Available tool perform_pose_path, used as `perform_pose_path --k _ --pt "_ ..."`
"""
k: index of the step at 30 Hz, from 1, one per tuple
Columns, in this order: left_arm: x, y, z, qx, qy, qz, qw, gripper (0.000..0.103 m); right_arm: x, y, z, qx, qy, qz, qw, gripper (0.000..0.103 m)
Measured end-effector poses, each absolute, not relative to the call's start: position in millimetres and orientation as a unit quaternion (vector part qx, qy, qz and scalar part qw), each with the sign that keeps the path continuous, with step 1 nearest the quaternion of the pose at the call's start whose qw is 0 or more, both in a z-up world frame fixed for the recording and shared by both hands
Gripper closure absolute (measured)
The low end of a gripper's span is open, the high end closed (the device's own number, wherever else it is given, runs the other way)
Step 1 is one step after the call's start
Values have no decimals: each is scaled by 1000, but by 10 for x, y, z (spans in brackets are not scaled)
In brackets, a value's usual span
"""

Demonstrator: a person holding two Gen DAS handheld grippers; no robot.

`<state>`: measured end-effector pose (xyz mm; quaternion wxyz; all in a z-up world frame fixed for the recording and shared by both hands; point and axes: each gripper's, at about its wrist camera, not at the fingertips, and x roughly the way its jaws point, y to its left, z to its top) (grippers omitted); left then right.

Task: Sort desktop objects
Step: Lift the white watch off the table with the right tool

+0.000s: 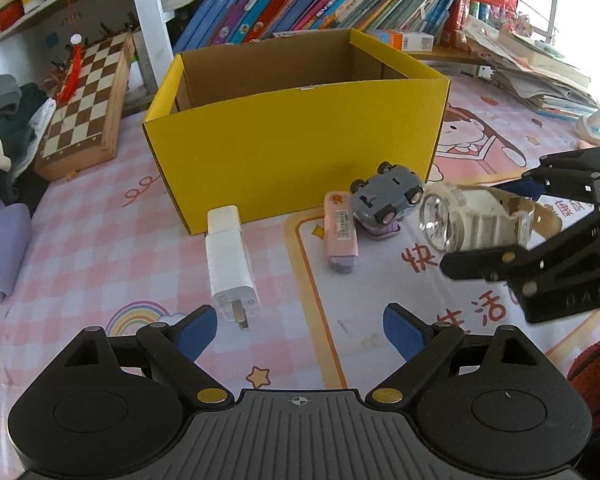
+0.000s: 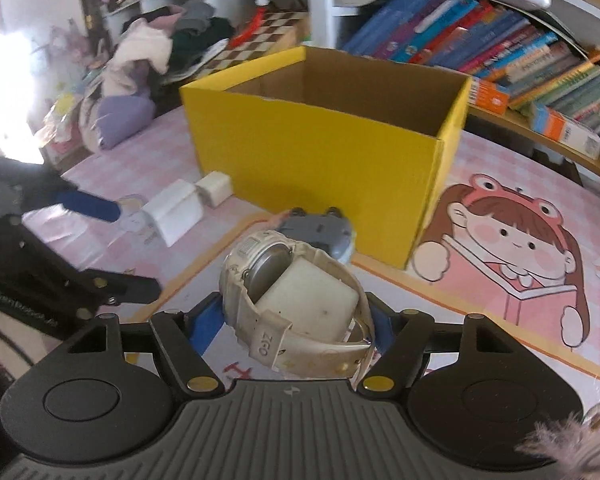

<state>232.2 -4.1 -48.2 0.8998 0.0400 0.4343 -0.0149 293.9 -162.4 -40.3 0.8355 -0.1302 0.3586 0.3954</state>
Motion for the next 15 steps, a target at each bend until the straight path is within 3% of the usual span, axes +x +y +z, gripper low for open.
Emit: perform_pose_path --k 15 --pt "2220 17 -427 36 422 -3 906 11 2889 -1599 -354 -131 352 391 841 29"
